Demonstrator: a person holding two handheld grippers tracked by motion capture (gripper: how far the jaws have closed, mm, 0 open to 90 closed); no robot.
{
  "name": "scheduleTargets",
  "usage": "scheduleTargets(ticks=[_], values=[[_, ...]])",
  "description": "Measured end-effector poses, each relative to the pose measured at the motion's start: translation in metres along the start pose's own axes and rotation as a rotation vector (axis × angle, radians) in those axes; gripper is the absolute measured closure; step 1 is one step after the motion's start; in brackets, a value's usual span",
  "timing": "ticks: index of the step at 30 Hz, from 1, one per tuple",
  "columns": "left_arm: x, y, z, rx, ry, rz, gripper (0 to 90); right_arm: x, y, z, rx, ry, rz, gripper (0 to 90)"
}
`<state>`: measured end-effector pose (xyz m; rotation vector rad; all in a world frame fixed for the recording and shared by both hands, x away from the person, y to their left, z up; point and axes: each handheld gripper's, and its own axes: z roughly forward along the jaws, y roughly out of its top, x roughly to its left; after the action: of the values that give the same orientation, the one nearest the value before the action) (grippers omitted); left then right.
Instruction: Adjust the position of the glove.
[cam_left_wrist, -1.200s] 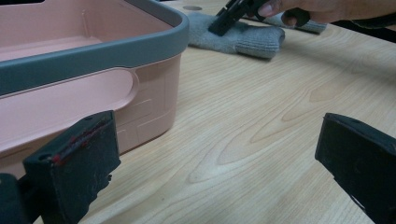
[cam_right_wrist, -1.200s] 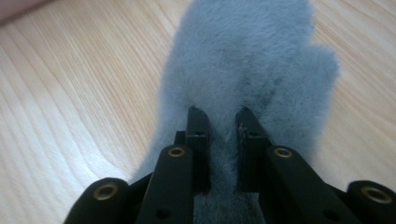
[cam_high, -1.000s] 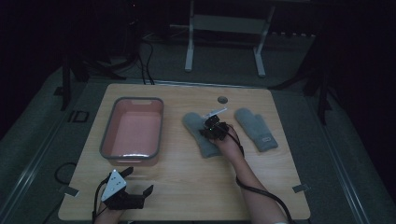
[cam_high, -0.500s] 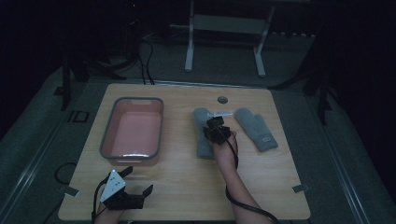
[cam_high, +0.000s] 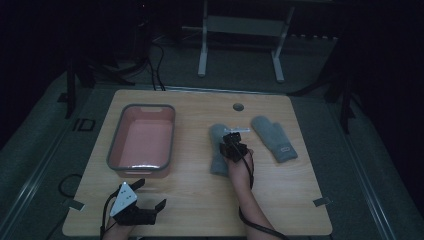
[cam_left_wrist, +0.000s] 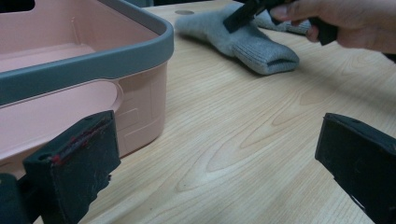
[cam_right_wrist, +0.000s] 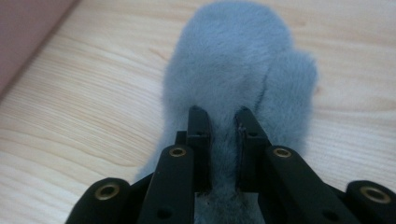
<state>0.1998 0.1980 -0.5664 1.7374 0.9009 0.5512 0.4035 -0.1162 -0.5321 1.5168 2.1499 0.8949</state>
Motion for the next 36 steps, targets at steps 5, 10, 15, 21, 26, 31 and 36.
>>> scheduleTargets(ticks=[5, 10, 15, 21, 26, 31, 36], values=[[0.001, 0.000, 0.000, -0.001, 0.005, -0.008, 0.2, -0.002, -0.007, 0.010, 0.019, 0.014, -0.004, 69.7], [0.000, 0.000, 0.000, -0.002, -0.002, -0.004, 0.2, 0.002, -0.008, 0.014, 0.026, 0.021, -0.055, 51.9], [0.001, -0.001, 0.000, -0.003, -0.002, -0.008, 0.2, 0.000, -0.001, 0.002, 0.006, 0.068, -0.079, 41.1], [0.000, -0.001, 0.000, -0.009, -0.007, -0.008, 0.2, -0.028, 0.007, -0.028, -0.067, 0.082, -0.160, 41.9], [-0.001, -0.001, 0.002, -0.007, -0.013, -0.008, 0.2, -0.070, 0.014, -0.050, -0.091, 0.063, -0.226, 45.7], [-0.001, -0.001, 0.002, -0.007, -0.015, -0.003, 0.2, -0.115, 0.015, -0.060, -0.101, 0.014, -0.275, 51.1], [-0.001, -0.001, 0.003, -0.005, -0.015, 0.000, 0.2, -0.152, 0.016, -0.065, -0.091, -0.006, -0.302, 49.4]])
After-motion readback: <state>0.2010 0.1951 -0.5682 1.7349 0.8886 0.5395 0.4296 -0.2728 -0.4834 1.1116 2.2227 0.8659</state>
